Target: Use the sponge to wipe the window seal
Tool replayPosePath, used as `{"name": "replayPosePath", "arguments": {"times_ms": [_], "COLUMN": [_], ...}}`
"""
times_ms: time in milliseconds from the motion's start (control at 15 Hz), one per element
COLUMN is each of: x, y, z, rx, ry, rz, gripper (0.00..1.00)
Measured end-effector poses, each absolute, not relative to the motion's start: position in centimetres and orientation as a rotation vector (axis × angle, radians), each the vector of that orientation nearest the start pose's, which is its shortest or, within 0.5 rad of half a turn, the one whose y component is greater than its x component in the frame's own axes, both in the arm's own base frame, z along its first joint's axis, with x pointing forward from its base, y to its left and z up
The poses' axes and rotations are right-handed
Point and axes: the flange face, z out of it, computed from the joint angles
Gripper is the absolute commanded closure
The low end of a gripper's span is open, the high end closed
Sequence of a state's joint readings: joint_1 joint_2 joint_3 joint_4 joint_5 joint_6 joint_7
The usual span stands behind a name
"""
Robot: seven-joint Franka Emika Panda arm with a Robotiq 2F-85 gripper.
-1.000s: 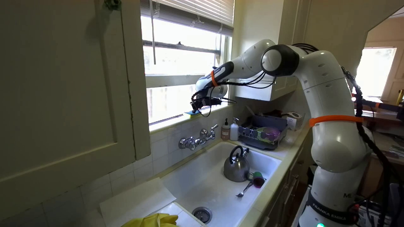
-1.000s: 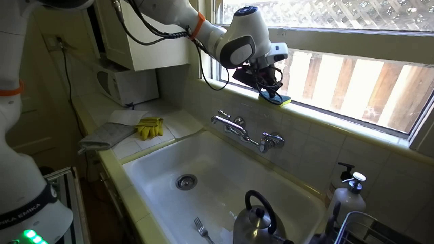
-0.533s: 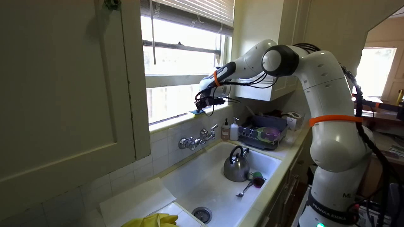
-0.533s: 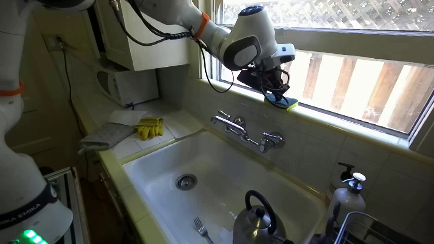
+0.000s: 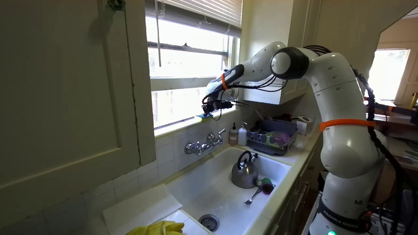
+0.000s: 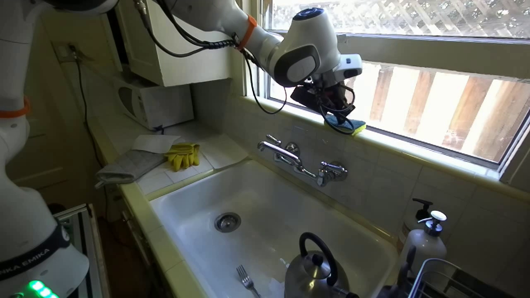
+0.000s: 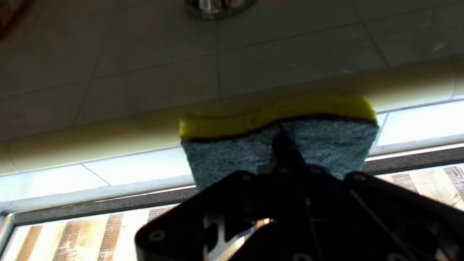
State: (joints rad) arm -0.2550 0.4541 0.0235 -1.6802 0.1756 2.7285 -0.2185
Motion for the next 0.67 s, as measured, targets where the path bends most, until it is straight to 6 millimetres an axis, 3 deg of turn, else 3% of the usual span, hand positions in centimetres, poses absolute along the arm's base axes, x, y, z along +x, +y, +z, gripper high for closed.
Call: {"name": "replayPosePath", "arguments": {"times_ms": [667], "x": [70.3], "y": [-11.7], "z": [40.7], "rx": [-2.971], "ry": [0.12], "rz": [-0.895], "gripper": [1.0]}}
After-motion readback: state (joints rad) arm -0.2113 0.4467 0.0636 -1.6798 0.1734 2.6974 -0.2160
